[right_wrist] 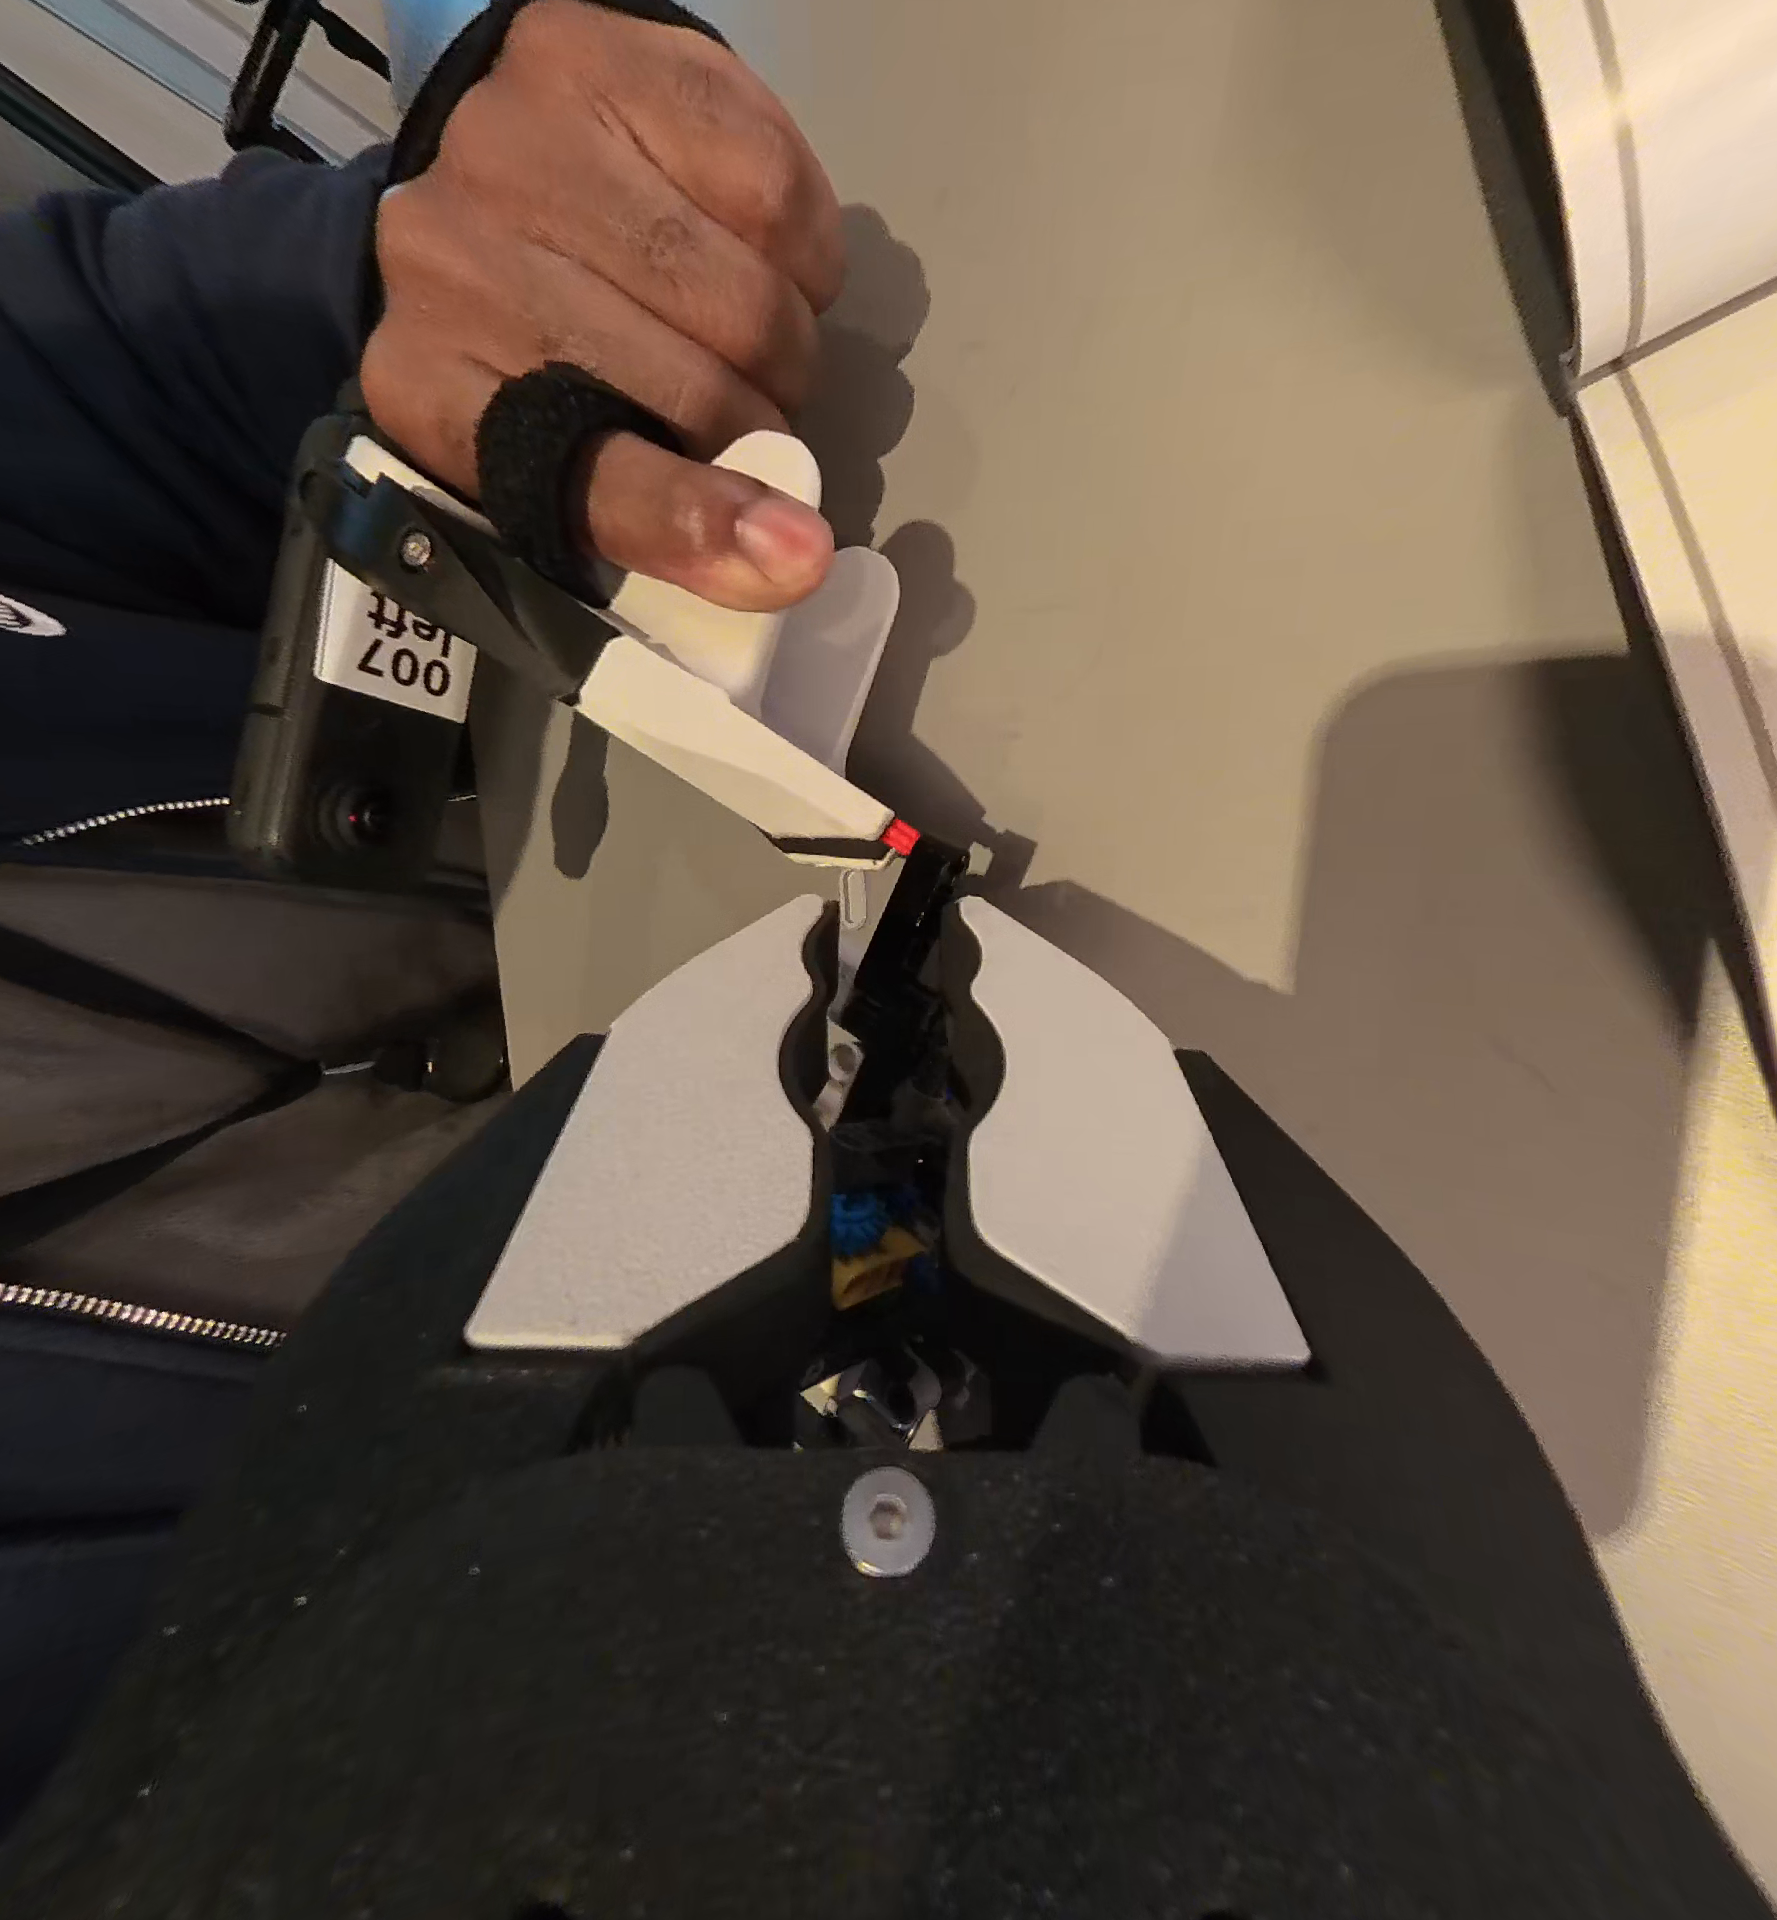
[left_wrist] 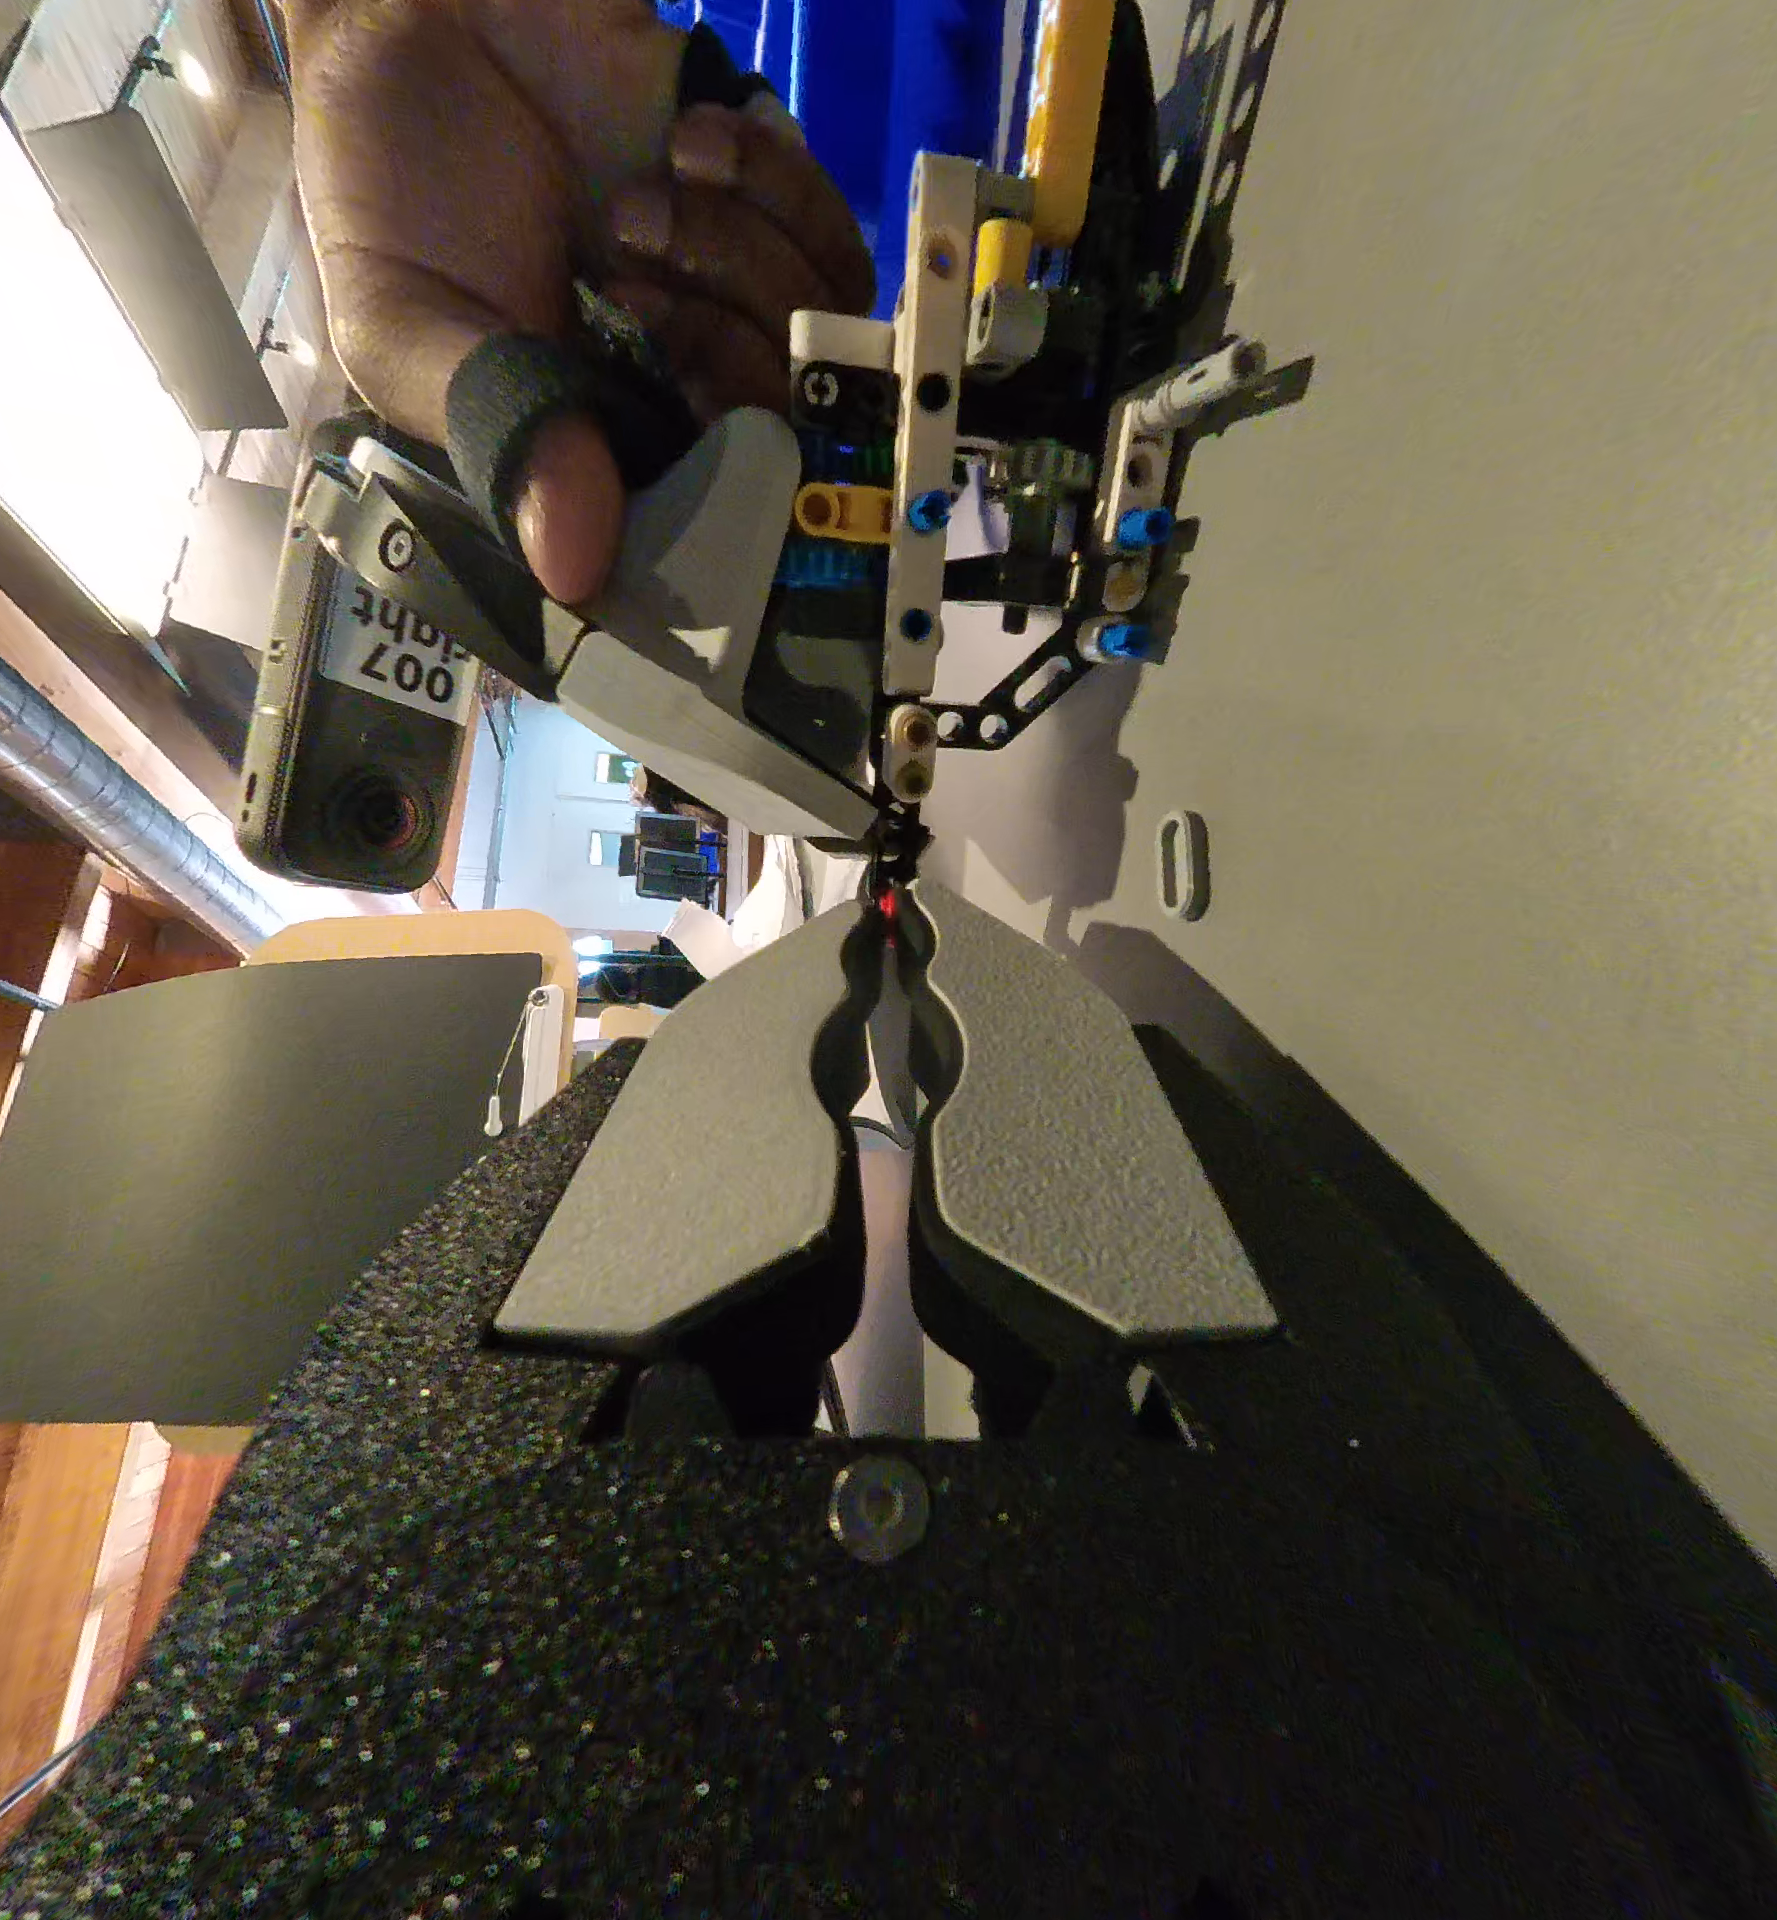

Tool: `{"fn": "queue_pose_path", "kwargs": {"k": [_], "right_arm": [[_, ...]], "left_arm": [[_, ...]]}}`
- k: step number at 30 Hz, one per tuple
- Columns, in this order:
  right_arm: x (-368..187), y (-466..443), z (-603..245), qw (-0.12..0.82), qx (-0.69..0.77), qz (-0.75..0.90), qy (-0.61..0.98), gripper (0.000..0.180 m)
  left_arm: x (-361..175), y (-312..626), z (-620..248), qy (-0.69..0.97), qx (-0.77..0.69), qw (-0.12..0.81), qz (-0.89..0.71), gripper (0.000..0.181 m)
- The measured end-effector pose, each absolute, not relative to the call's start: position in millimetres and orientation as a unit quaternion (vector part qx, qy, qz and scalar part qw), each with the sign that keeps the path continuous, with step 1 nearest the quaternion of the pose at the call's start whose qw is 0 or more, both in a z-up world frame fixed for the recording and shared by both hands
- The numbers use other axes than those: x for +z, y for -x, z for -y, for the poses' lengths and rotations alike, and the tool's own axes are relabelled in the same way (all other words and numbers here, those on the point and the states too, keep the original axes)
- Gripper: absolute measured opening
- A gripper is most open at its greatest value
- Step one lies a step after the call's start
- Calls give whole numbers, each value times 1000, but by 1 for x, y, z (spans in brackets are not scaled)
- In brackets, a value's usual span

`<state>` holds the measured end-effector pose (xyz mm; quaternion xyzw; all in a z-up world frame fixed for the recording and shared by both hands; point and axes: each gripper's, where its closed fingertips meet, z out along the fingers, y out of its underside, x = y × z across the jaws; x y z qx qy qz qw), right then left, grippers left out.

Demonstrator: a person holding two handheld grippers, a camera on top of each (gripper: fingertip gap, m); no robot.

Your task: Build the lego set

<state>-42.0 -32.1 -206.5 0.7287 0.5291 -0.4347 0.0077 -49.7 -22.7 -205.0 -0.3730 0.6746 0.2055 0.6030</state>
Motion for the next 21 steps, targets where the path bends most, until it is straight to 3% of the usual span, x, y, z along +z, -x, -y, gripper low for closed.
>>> {"fn": "queue_pose_path", "kwargs": {"k": [21], "right_arm": [[-208, 42, 28, 13, -421, -543, -727, 24]], "left_arm": [[-207, 49, 19, 370, 226, 594, -678, 2]]}}
